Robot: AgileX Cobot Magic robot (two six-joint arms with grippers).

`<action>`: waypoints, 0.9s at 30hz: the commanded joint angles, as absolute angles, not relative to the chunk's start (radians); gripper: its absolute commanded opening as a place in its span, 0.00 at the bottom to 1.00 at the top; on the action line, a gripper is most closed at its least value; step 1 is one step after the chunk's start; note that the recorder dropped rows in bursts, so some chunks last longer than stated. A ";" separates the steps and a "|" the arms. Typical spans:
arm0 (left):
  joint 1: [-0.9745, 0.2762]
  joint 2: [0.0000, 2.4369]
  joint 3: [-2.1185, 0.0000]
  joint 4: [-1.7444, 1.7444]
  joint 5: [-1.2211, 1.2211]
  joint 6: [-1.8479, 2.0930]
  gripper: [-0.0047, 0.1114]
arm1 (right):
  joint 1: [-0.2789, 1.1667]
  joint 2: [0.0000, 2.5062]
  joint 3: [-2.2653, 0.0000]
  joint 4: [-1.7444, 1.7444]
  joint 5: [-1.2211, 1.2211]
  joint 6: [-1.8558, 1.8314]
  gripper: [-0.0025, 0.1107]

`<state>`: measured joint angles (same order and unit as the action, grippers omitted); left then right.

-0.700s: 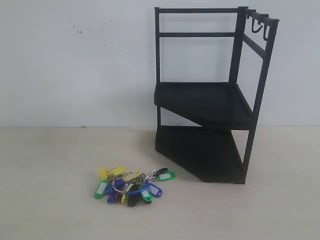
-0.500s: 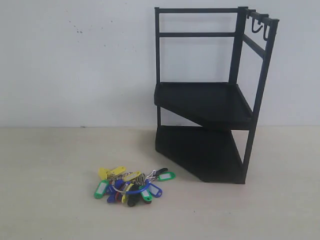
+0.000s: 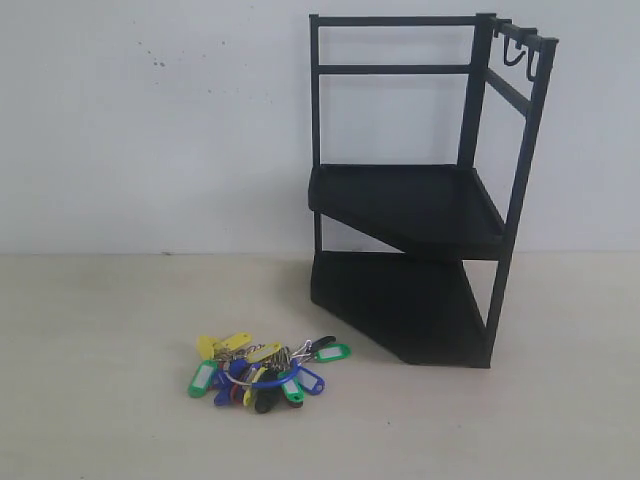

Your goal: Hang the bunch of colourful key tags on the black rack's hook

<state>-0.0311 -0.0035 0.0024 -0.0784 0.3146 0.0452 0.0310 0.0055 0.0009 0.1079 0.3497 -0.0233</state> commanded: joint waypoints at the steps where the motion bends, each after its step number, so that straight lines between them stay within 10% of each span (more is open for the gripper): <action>1: -0.028 0.000 0.000 -0.085 0.307 0.045 0.08 | 0.029 0.000 0.000 0.098 0.292 -0.036 0.02; 9: -0.028 0.000 0.000 -0.085 0.307 0.045 0.08 | 0.029 0.000 0.000 0.096 -0.378 -0.036 0.02; 17: -0.028 0.000 0.000 -0.085 0.307 0.045 0.08 | 0.029 0.000 0.000 0.096 -0.537 -0.036 0.02; 27: -0.028 0.000 0.000 -0.085 0.307 0.045 0.08 | 0.029 0.215 -0.385 0.096 0.409 -0.248 0.02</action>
<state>-0.0311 -0.0035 0.0024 -0.0784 0.3146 0.0452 0.0310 0.0968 -0.2644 0.1020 0.0600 -0.2209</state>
